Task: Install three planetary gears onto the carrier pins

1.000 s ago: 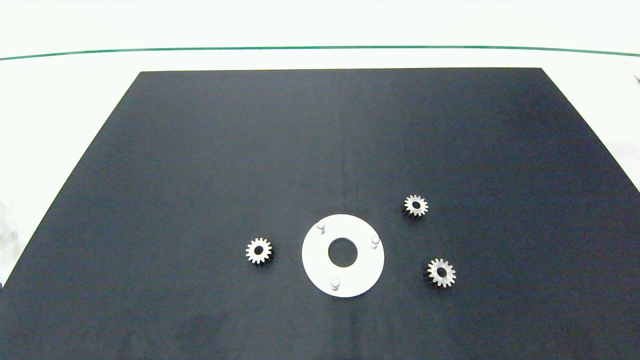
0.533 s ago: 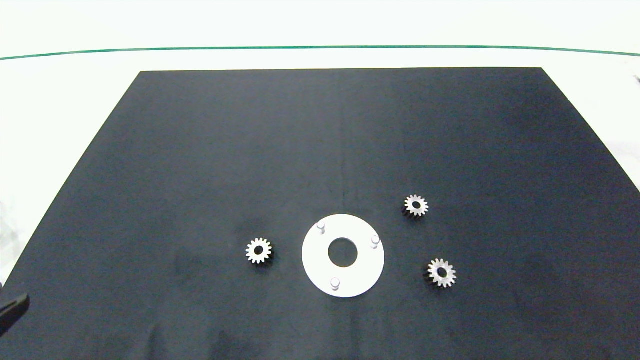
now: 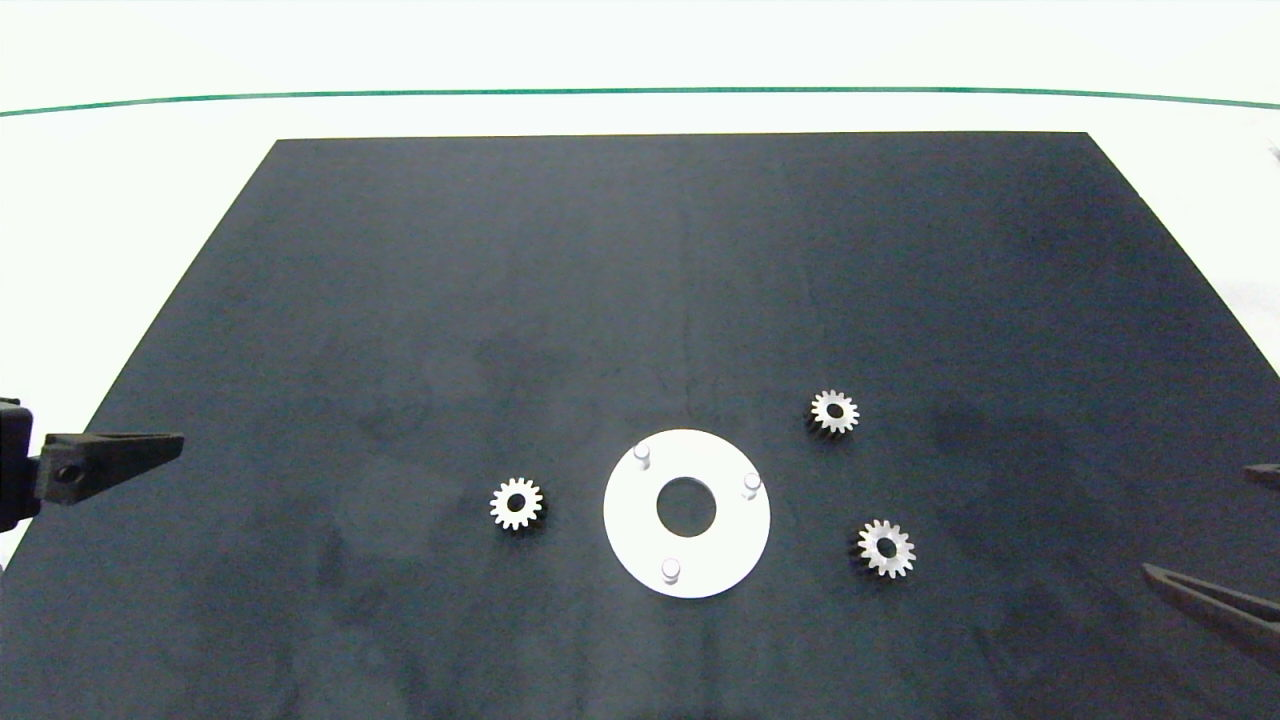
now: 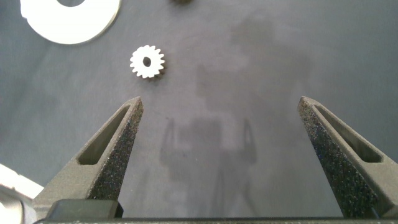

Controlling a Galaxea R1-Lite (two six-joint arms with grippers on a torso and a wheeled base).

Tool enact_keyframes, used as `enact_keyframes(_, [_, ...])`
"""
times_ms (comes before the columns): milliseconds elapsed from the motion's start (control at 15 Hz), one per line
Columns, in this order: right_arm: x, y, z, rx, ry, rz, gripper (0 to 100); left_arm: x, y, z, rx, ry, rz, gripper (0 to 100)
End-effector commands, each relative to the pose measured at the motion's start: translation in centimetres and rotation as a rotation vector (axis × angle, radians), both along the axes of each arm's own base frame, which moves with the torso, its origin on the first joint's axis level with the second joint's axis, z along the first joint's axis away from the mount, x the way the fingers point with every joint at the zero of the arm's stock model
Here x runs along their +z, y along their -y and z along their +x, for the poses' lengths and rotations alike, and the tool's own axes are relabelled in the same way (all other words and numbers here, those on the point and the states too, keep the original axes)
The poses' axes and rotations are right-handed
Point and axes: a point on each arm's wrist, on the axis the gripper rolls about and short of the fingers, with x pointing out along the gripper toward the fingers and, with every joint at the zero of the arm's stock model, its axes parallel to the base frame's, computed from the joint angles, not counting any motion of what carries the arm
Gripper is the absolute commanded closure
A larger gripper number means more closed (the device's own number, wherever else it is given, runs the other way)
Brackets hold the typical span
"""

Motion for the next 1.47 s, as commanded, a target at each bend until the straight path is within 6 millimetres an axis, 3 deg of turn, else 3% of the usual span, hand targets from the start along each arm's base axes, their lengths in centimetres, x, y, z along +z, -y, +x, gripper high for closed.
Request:
enact_keyframes(67, [-1.0,-3.5,4.1,0.136,-0.12,-0.105,0,-0.4,0.0,0.8,0.001,-0.037,0.002,0])
enact_keyframes(400, [-3.3,-6.9,5.9,0.222,-0.221,-0.198,0,-0.5,0.0,0.7,0.0,-0.055,0.003,0])
enact_keyframes(733, [-5.7,-9.2,9.2,0.215,-0.265,-0.23,0,-0.5,0.0,0.5,-0.001,-0.051,0.003,0])
enact_keyframes(1133, [-6.9,-10.0,10.3,0.196,-0.287,-0.259,0,-0.5,0.1,0.2,-0.01,-0.055,0.005,0])
enact_keyframes(1467, [-7.1,-10.0,10.4,0.193,-0.294,-0.263,10,-0.4,0.1,0.0,-0.012,-0.054,0.006,0])
